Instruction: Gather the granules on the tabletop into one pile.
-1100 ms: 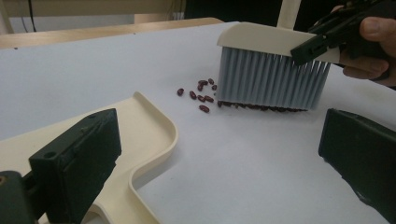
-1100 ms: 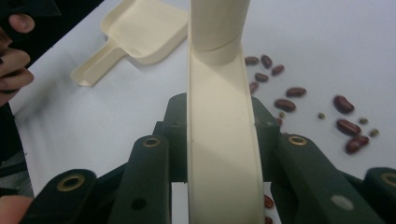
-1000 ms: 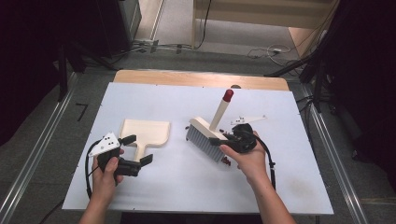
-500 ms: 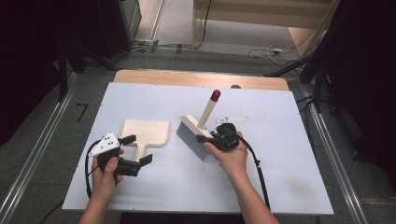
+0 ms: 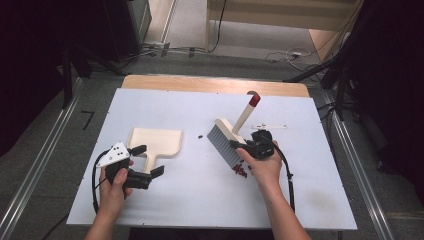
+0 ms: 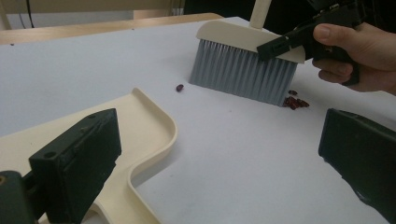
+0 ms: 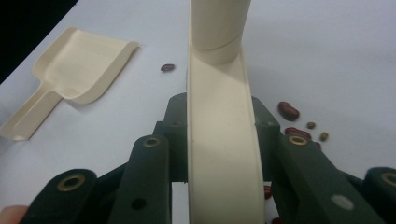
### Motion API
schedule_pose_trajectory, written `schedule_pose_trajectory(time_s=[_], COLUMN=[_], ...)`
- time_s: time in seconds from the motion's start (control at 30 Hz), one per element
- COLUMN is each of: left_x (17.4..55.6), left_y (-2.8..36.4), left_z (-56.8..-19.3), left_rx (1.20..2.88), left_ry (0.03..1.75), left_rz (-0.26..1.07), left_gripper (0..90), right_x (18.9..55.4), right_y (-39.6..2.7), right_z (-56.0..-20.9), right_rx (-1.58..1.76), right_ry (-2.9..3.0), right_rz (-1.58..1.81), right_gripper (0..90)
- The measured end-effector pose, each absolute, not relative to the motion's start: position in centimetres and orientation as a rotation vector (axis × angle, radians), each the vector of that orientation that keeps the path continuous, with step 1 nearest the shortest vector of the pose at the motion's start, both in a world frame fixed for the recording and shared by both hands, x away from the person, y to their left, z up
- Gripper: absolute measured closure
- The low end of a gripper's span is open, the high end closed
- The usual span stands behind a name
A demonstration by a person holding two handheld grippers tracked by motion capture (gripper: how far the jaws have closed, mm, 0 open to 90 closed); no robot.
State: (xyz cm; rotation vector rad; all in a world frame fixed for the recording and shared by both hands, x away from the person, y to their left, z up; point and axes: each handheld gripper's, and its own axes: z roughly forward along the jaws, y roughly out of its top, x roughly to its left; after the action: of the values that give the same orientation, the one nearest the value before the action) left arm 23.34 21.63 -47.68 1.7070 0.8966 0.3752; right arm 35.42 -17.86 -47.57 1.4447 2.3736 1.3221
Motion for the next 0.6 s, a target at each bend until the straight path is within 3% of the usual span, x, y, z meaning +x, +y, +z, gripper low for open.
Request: schedule_pose_trajectory(time_s=[0.23, 0.6], left_x=[23.4, 23.4], left_y=[21.7, 21.7], left_z=[-47.7, -47.7], left_rx=[1.703, 1.704], left_ry=[0.895, 0.897], left_rz=[0.369, 0.37], left_gripper=[0.0, 0.0], right_x=[35.2, 34.2], right_y=[-18.6, -14.4], right_z=[-47.1, -45.5], right_rx=[1.448, 1.351], right_ry=[2.349, 2.376], right_rz=[1.326, 1.402], right_gripper=[65.2, 65.3])
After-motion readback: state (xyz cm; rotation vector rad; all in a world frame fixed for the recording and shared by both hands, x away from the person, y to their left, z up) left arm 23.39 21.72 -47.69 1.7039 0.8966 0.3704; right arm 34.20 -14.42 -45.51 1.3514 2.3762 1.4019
